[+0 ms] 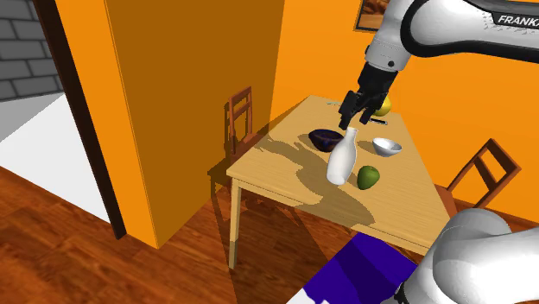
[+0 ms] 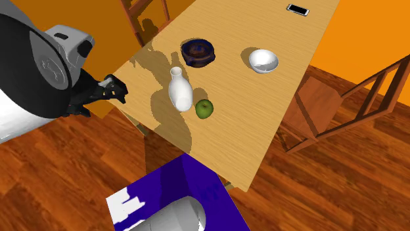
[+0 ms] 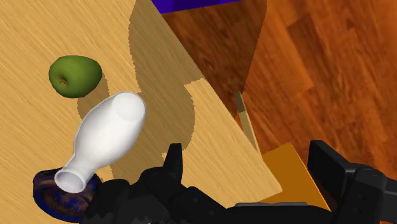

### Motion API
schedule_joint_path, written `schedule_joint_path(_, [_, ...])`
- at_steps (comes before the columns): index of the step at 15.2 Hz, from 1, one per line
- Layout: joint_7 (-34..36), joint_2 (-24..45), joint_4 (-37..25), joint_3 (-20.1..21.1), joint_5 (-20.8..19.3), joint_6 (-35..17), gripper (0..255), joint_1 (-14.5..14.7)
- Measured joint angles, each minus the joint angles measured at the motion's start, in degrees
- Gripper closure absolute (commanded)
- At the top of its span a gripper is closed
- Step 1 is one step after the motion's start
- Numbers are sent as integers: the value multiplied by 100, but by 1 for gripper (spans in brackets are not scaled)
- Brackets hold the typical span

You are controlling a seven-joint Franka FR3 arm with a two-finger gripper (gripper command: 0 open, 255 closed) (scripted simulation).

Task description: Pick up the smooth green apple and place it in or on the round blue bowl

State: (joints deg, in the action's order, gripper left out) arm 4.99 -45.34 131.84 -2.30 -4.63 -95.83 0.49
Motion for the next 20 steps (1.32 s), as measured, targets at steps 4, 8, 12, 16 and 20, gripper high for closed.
schedule_joint_path(4, [-119, -137, 299, -228, -69, -239, 0, -100])
schedule_joint_path(8, [-419, -328, 857, -746, -250, -757, 0, -327])
schedule_joint_path(12, [-674, -367, 1340, -1247, -409, -1341, 0, -548])
schedule_joint_path(16, [-995, -261, 1676, -1828, -578, -1918, 0, -769])
schedule_joint_path(20, [-1383, -1, 1917, -2489, -721, -2545, 0, -955])
